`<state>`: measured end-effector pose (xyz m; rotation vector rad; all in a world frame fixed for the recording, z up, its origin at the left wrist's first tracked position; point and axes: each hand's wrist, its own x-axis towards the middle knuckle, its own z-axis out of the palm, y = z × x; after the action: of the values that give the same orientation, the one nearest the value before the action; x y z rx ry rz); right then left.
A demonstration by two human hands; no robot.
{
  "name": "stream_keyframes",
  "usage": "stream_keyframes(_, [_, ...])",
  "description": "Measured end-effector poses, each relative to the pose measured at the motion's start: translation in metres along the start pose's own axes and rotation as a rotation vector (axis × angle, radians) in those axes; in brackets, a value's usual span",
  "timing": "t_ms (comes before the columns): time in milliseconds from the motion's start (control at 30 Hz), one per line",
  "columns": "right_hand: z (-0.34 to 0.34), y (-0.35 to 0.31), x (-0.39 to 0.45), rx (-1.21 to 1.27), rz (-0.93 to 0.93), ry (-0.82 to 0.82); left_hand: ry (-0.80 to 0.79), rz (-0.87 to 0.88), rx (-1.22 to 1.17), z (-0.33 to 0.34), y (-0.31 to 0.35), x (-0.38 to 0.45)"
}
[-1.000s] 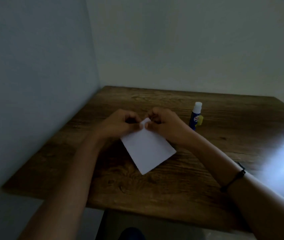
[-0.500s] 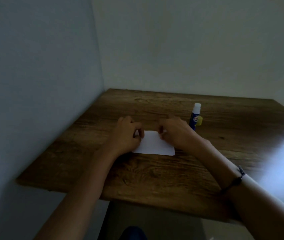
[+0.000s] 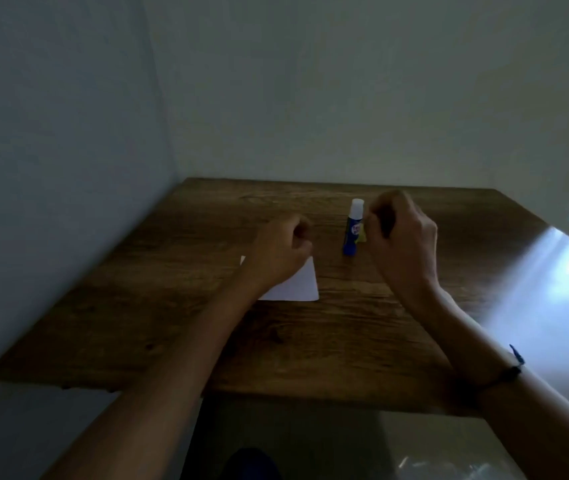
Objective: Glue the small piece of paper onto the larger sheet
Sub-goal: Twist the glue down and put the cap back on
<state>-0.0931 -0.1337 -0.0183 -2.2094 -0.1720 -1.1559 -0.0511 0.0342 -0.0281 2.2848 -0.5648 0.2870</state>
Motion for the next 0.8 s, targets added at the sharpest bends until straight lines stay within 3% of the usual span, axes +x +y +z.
stream_keyframes(67, [0.001,0.018,0.005,0.025,0.207,-0.077,-0.053,-0.067,-0.194,0.01,0.013,0.013])
stream_keyframes(167, [0.012,0.034,0.008,0.001,0.402,-0.357,-0.11,-0.105,-0.254,0.025,0.025,0.035])
stream_keyframes(233, [0.021,0.035,0.007,-0.029,0.376,-0.445,-0.141,-0.114,-0.286,0.034,0.028,0.045])
stream_keyframes(333, [0.03,0.035,0.005,0.005,0.27,-0.41,-0.122,-0.068,-0.293,0.043,0.024,0.052])
stream_keyframes(433, [0.036,0.034,0.006,0.152,0.262,-0.39,0.013,-0.143,-0.428,0.042,0.017,0.056])
stream_keyframes(533, [0.047,0.031,0.015,0.35,0.393,-0.54,0.1,-0.212,-0.627,0.031,0.009,0.06])
stream_keyframes(667, [0.056,0.043,0.029,0.767,0.552,-0.832,0.104,-0.222,-0.714,0.02,-0.006,0.066])
stream_keyframes(800, [0.052,0.055,0.034,0.964,0.636,-0.921,0.074,-0.137,-0.745,0.02,-0.01,0.068])
